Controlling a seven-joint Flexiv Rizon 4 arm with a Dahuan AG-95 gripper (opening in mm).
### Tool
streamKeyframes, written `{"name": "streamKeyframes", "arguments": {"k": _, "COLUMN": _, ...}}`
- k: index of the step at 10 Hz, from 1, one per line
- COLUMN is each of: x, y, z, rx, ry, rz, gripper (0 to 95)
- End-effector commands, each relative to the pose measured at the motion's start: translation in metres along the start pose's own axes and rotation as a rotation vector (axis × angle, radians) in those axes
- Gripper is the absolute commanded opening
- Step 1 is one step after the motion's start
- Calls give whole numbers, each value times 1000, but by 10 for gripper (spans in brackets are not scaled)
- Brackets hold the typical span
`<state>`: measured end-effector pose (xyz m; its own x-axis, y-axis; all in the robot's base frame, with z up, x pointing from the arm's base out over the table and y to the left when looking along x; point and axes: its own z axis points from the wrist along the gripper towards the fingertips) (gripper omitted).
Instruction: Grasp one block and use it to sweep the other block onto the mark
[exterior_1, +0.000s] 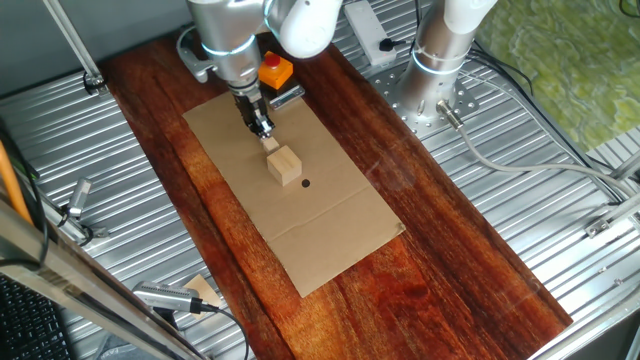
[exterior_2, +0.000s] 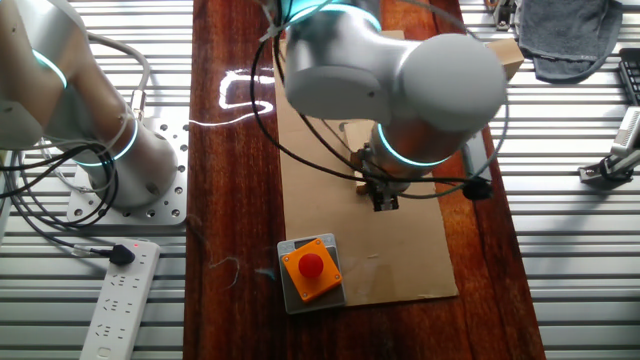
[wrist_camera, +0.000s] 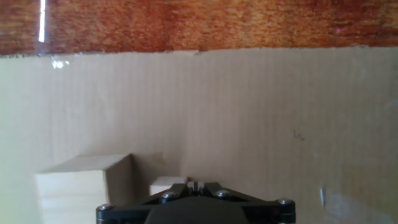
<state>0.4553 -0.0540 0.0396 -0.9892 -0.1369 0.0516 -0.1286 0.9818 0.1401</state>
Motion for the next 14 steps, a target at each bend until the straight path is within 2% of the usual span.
{"name": "streamKeyframes", "arguments": {"k": 1, "x": 1, "y": 0, "z": 2, "rx": 10, "ry": -3, "rz": -6, "gripper": 0}}
{"name": "streamKeyframes", "arguments": {"k": 3, "x": 1, "y": 0, "z": 2, "rx": 16, "ry": -1, "rz": -13, "gripper": 0}}
{"name": "streamKeyframes", "arguments": {"k": 5, "x": 1, "y": -2, "z": 3, "rx": 39, "ry": 2, "rz": -22, "gripper": 0}}
{"name": "streamKeyframes", "arguments": {"k": 14, "x": 7, "y": -6, "z": 3, "rx": 37, "ry": 3, "rz": -16, "gripper": 0}}
